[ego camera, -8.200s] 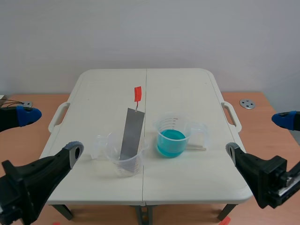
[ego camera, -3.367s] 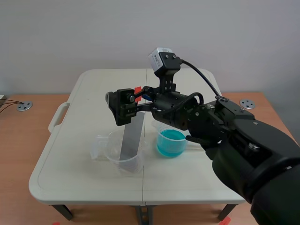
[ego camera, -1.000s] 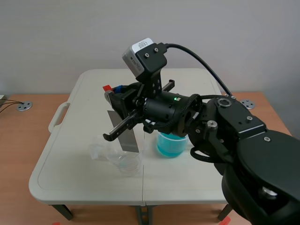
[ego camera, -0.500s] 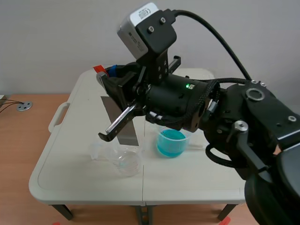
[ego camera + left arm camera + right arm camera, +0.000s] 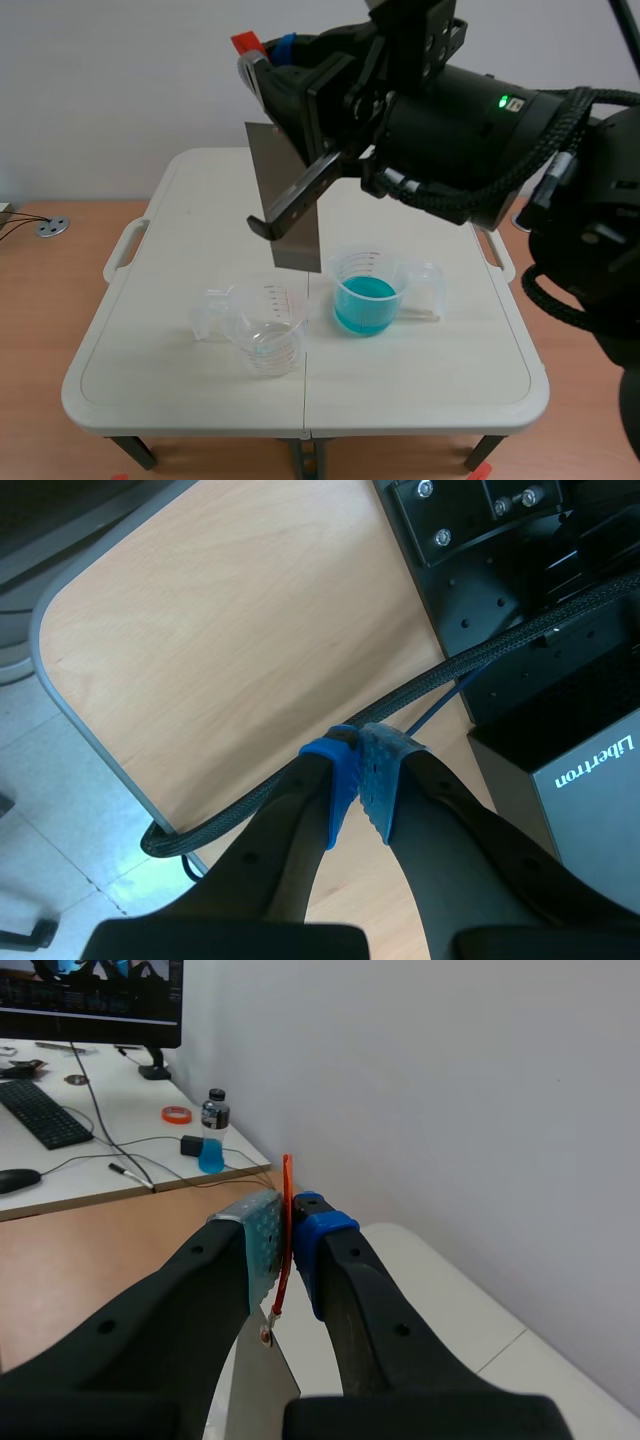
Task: Hold the metal plate by the orange handle, dip it into the blue solution, take it out and point at it, then put the plate back in the beaker on the left.
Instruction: 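Move the plate over the blue solution, then point at the plate with the left hand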
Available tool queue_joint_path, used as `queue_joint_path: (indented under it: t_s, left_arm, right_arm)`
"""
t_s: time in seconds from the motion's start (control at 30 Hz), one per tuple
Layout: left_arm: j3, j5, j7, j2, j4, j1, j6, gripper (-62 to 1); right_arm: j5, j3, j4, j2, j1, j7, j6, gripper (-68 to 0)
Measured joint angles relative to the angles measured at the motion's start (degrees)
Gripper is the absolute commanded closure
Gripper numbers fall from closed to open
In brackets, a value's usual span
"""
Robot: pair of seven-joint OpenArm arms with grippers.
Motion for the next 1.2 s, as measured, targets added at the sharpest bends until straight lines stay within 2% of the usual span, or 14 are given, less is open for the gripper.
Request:
queue_joint_path:
  t_s: [0.13,0.43,0.57,0.83,1.0,1.2]
  left_arm:
    - [0.0,0.0,0.0,0.0,0.0,0.0,0.0,-1.5]
    - [-0.4,-0.2,-4.7,-0.2,0.9,0.0,0.0,-1.5]
    - [-3.4,-4.6,-4.6,-2.1,4.2,0.2,0.0,-1.5]
    - [-16.1,-15.7,-4.7,-9.1,10.9,0.4,0.0,-1.5]
    - [-21.4,-19.0,-4.7,-12.6,15.5,0.7,0.0,-1.5]
    - [-23.1,-19.3,-8.3,-16.8,23.1,0.8,-0.2,-1.5]
  right_arm:
    - [0.1,2.6,0.7,0.1,0.0,0.0,0.0,-1.1]
    - [3.6,7.5,0.7,4.9,0.0,0.8,0.0,-1.1]
    - [4.8,9.9,0.7,6.5,0.0,1.5,0.0,-1.1]
    - [6.1,13.4,0.7,8.6,0.0,1.5,0.1,-1.1]
    - [6.8,13.7,0.6,9.4,0.8,1.5,0.2,-1.1]
    - [8.7,13.7,-1.5,9.4,3.7,1.1,0.2,-1.1]
